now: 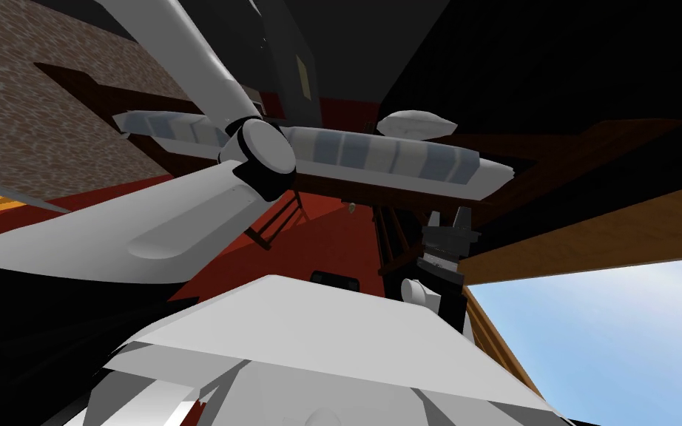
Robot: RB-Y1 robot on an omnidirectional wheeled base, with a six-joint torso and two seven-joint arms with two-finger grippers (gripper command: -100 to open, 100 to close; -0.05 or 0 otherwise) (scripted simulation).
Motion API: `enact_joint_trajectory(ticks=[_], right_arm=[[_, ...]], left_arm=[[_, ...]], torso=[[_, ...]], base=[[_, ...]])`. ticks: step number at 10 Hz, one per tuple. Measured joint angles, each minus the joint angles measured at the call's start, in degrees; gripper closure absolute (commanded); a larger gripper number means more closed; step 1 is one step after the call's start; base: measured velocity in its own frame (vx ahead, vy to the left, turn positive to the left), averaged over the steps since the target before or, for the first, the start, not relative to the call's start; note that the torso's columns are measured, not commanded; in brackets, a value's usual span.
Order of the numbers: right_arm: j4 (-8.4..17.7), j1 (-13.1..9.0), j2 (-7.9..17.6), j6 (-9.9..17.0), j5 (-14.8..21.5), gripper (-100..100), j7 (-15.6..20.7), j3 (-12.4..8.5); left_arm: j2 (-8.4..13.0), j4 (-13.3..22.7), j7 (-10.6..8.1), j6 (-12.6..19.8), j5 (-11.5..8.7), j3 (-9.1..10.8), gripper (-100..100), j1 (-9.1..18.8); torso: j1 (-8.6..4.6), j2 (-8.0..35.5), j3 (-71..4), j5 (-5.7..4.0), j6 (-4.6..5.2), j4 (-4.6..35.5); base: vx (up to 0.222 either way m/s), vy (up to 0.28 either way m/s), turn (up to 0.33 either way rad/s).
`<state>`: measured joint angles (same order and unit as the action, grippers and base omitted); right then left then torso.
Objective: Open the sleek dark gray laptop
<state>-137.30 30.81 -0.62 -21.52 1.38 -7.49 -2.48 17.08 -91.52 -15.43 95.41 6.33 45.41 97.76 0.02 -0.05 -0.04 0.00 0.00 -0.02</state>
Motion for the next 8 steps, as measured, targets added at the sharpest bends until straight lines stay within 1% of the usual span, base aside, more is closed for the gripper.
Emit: enact_joint_trajectory(ticks=[1,2,3,4,5,6,7,8], right_arm=[[0.0,0.0,0.0,0.0,0.0,0,0.0,0.0],[0.0,0.0,0.0,0.0,0.0,0,0.0,0.0],[0.0,0.0,0.0,0.0,0.0,0,0.0,0.0],[0.0,0.0,0.0,0.0,0.0,0,0.0,0.0],[0.0,0.0,0.0,0.0,0.0,0,0.0,0.0],[0.0,-0.01,0.0,0.0,0.0,0,0.0,0.0],[0.0,-0.02,0.0,0.0,0.0,0,0.0,0.01],[0.01,-0.02,0.0,0.0,0.0,0,0.0,0.01]], left_arm=[[-0.18,-1.81,0.19,0.97,0.11,0.55,100,-0.14],[-1.67,-3.35,1.38,2.42,1.71,2.07,100,0.07],[-3.1,-5.31,2.52,3.85,3.0,3.94,100,-0.43],[-3.56,-7.39,3.01,5.44,3.52,5.15,100,-0.58],[-3.61,-9.28,3.1,6.5,3.74,5.57,100,-0.46],[-3.61,-9.5,3.1,6.68,3.76,5.6,-100,-0.44],[-3.1,-9.65,2.33,6.23,4.19,5.05,-100,0.7],[-1.42,-8.79,1.53,5.15,4.14,5.17,-100,1.83]], torso=[[0.02,0.12,0.07,0.01,0.0,0.03],[-0.04,0.01,0.03,0.0,-0.02,0.02],[-0.04,-0.06,-0.03,-0.01,0.01,-0.02],[0.01,0.06,0.04,0.0,0.0,0.02],[0.03,0.2,0.13,0.01,-0.01,0.06],[0.0,0.21,0.14,0.0,0.0,0.07],[-0.1,0.25,0.16,-0.04,0.03,0.08],[-0.12,0.22,0.15,-0.03,0.0,0.07]], base=[[0.063,-0.013,0.077],[0.079,-0.011,0.041],[0.036,0.001,-0.01],[0.006,0.005,-0.006],[0.0,0.0,0.0],[-0.022,-0.012,-0.179],[-0.037,-0.022,-0.248],[-0.021,-0.032,-0.21]])
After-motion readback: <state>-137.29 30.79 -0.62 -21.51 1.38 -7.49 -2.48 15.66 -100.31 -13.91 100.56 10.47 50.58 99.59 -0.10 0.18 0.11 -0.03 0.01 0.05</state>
